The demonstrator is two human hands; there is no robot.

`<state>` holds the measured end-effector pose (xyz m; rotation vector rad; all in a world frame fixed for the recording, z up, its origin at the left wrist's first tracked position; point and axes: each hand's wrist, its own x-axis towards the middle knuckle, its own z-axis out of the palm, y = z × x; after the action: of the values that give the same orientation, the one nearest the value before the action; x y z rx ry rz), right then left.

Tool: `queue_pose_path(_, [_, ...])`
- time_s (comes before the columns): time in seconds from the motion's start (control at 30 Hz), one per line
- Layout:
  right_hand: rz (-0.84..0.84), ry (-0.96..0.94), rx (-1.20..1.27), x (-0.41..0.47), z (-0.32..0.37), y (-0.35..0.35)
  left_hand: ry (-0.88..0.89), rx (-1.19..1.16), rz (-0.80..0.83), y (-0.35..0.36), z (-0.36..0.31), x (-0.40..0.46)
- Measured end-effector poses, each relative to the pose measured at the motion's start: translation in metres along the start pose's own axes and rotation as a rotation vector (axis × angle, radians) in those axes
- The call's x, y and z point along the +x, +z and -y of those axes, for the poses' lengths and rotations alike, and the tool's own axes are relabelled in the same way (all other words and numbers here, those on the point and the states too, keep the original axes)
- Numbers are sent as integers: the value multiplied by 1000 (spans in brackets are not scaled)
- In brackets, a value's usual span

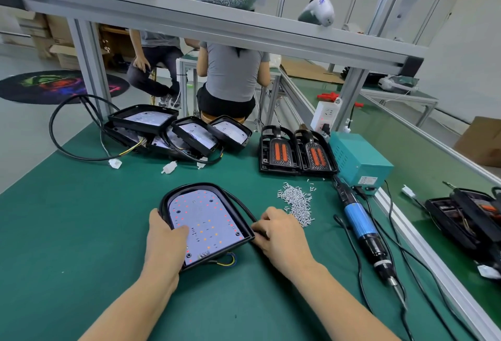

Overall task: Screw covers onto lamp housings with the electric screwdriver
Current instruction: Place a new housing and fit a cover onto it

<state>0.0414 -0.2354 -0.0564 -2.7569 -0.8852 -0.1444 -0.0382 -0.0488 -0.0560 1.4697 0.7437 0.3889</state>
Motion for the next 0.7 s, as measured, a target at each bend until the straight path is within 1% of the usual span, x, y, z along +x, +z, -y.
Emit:
queue_pose_path(0.13, [31, 13, -73, 2, 10, 2, 0, 12, -11, 2, 0, -6])
queue_pose_path(0.23, [82, 3, -136, 6, 16, 0, -60, -33, 17, 1, 2, -5])
queue_pose_path(0.3, [8, 35, -73, 9, 11, -6, -114, -66, 33, 0, 2, -3])
queue_pose_path(0.37, [-125, 146, -31, 15, -1, -14, -155, -123, 60, 1, -2, -2])
queue_pose_path(0.4, [-151, 210, -52, 18, -9, -18, -177, -162, 79, 2, -5, -1])
queue_pose_path(0.47, [-94, 302, -147, 25, -24, -24, -230, -228, 104, 6, -9, 2])
queue_pose_path(0.57, [35, 376, -242, 35, -38, -27, -286, -226, 108, 13, -16, 4])
queue_pose_path(0.63, [15, 391, -166, 47, -42, -28, -303, -207, 115, 16, -18, 7])
queue_pose_path(0.7, [-88, 395, -24, 63, -44, -30, -320, -193, 119, 17, -18, 7])
